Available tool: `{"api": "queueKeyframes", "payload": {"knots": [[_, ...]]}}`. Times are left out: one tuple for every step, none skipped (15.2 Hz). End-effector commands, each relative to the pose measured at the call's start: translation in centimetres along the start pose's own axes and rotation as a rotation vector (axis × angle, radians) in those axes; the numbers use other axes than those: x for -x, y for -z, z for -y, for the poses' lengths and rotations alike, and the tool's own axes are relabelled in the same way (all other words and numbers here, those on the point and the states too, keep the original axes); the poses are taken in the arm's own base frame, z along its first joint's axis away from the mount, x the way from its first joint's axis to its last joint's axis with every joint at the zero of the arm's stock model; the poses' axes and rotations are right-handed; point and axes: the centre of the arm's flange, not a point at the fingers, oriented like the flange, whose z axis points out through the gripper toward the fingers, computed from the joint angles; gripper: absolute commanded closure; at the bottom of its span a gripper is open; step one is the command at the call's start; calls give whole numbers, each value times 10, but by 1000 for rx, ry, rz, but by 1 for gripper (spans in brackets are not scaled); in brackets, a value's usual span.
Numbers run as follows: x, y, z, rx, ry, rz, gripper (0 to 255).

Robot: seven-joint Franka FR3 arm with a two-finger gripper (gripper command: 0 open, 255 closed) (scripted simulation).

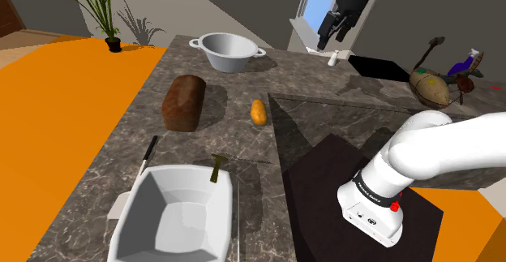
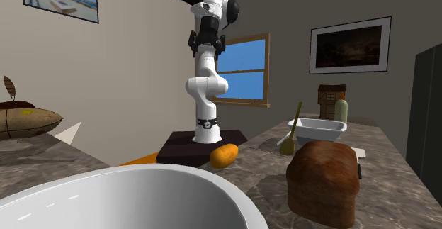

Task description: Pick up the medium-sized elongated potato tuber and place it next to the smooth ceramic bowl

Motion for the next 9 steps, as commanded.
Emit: {"api": "queueKeyframes", "payload": {"knots": [[0, 0, 0, 0, 0, 0, 0], [-6, -11, 4, 0, -15, 6, 0], [-12, -23, 9, 0, -31, 11, 0], [-18, -34, 13, -1, -46, 17, 0], [-24, -45, 17, -1, -61, 23, 0], [-30, -57, 21, -1, -76, 29, 0], [-37, -68, 25, -1, -92, 34, 0], [-43, -80, 29, -2, -107, 40, 0], [-49, -91, 32, -2, -122, 46, 0]]}}
